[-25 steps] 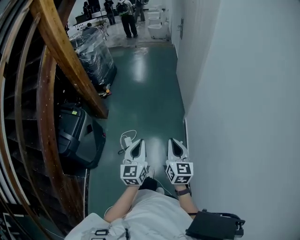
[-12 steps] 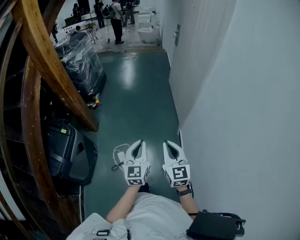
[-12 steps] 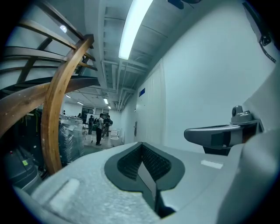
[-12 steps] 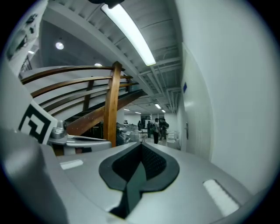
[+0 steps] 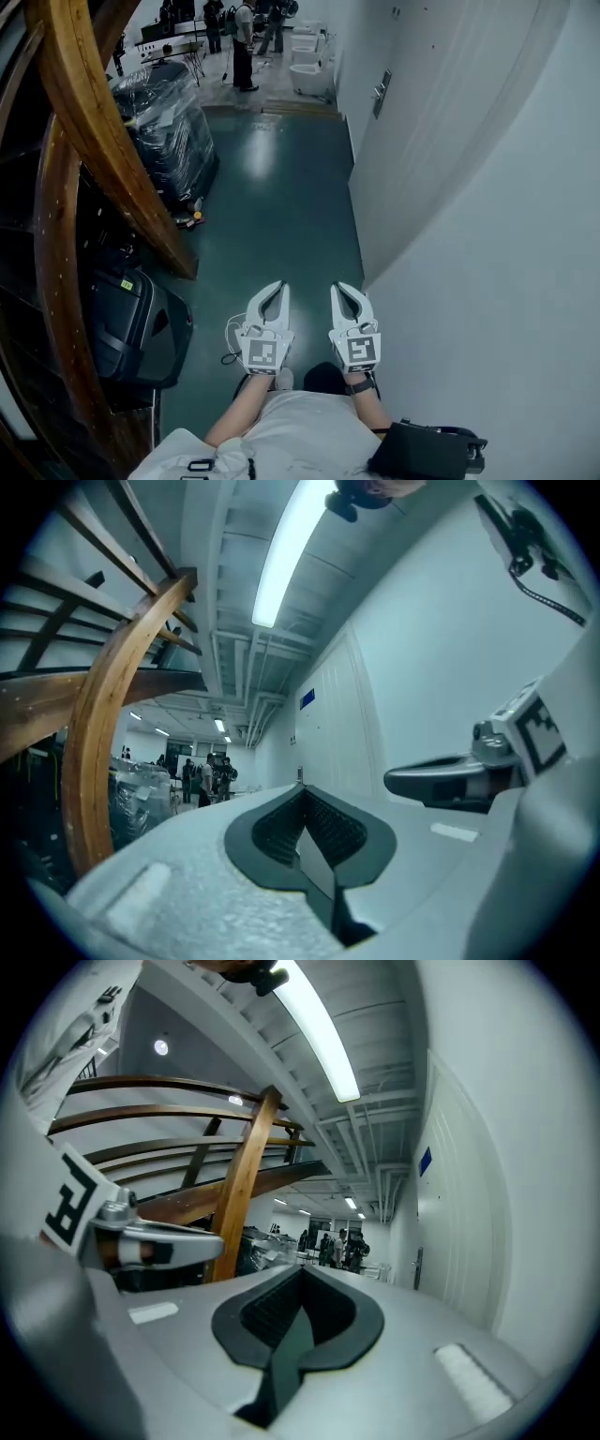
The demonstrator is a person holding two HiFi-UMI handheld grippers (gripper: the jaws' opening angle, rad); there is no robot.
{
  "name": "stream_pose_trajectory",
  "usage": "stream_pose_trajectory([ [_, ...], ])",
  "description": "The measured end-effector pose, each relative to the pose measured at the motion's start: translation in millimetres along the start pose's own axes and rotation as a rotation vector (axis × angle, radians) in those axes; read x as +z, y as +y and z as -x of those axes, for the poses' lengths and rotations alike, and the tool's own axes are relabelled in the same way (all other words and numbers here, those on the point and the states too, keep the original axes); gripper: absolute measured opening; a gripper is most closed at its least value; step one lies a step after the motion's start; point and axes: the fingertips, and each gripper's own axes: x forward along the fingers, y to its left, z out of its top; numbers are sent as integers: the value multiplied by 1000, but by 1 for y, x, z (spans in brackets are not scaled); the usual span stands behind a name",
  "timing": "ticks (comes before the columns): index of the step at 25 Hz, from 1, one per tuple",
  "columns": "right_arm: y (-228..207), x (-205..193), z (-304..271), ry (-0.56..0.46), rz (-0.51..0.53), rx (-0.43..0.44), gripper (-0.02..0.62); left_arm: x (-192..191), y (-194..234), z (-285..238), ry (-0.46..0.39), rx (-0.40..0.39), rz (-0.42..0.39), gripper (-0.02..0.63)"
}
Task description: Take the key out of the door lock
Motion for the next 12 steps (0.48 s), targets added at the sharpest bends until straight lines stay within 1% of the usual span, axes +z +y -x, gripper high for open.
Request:
stream_pose_trajectory([
  [3,-27,2,-28,-54,-33,-47,0,-17,24,-13,10,27,16,0],
  [5,-36,2,-49,-83,-70,-35,0,-23,43,-35,17,41,37,0],
  [8,-43,-5,-73,-63,-126,1,0,-17,53,-58,14,26,39,0],
  [10,-49,-10,-89,-51,-121,4,0,-15,55,-73,11,18,38,0],
  [12,-57,-18,-108,-42,-125,13,1,-26,58,-95,21,19,40,0],
])
